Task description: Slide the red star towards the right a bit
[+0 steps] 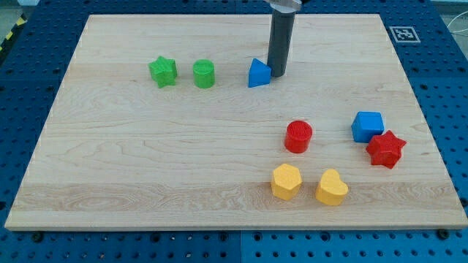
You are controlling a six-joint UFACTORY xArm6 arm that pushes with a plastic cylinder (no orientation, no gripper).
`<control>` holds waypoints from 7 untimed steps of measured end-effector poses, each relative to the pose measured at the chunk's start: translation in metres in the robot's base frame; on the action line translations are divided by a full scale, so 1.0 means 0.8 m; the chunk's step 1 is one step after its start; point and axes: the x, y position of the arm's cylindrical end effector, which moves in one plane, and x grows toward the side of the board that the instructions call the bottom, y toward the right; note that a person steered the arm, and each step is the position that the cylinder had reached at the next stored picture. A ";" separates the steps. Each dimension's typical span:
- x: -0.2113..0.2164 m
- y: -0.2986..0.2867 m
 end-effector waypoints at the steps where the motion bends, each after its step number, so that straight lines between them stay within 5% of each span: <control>1: 0.000 -0.002; 4: 0.000 -0.023; 5: -0.025 0.005; 7: 0.041 0.122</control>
